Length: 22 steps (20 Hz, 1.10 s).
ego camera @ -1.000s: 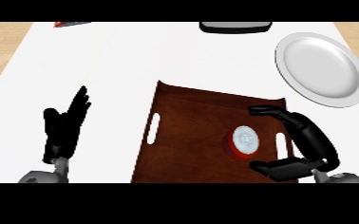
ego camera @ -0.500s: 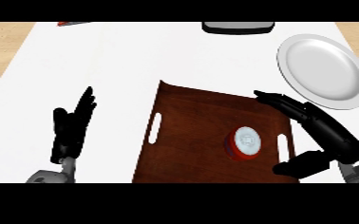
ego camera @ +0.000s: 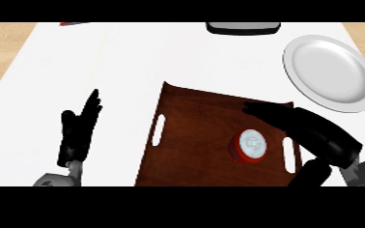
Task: Pick the can from the tray and place it in the plate
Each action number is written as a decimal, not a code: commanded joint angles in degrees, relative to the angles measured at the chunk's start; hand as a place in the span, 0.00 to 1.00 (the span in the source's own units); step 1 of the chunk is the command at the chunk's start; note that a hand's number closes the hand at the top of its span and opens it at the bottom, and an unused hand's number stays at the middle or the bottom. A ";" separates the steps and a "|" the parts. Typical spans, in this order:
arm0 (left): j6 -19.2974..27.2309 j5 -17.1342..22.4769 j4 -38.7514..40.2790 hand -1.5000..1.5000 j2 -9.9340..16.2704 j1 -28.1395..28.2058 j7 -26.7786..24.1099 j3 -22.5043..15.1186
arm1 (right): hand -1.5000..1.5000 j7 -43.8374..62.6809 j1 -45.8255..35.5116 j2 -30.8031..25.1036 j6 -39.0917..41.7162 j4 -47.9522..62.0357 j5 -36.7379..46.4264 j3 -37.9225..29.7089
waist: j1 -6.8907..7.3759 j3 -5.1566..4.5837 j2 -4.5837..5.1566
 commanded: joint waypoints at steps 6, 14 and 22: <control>-1.65 -2.05 2.56 0.50 -1.91 -0.38 -1.70 2.07 | 0.00 7.25 -3.74 7.83 10.97 2.81 4.81 -1.21 | -0.14 0.05 0.06; -1.73 -4.86 -1.81 0.50 -3.64 0.63 2.02 2.40 | 0.00 -1.94 -0.05 12.83 11.52 8.07 15.37 -2.00 | -0.16 0.07 0.05; -4.85 -5.13 -1.54 0.50 -3.54 0.12 2.54 6.08 | 0.00 -0.41 -0.92 18.47 17.63 9.00 18.43 -6.71 | -0.21 0.07 0.04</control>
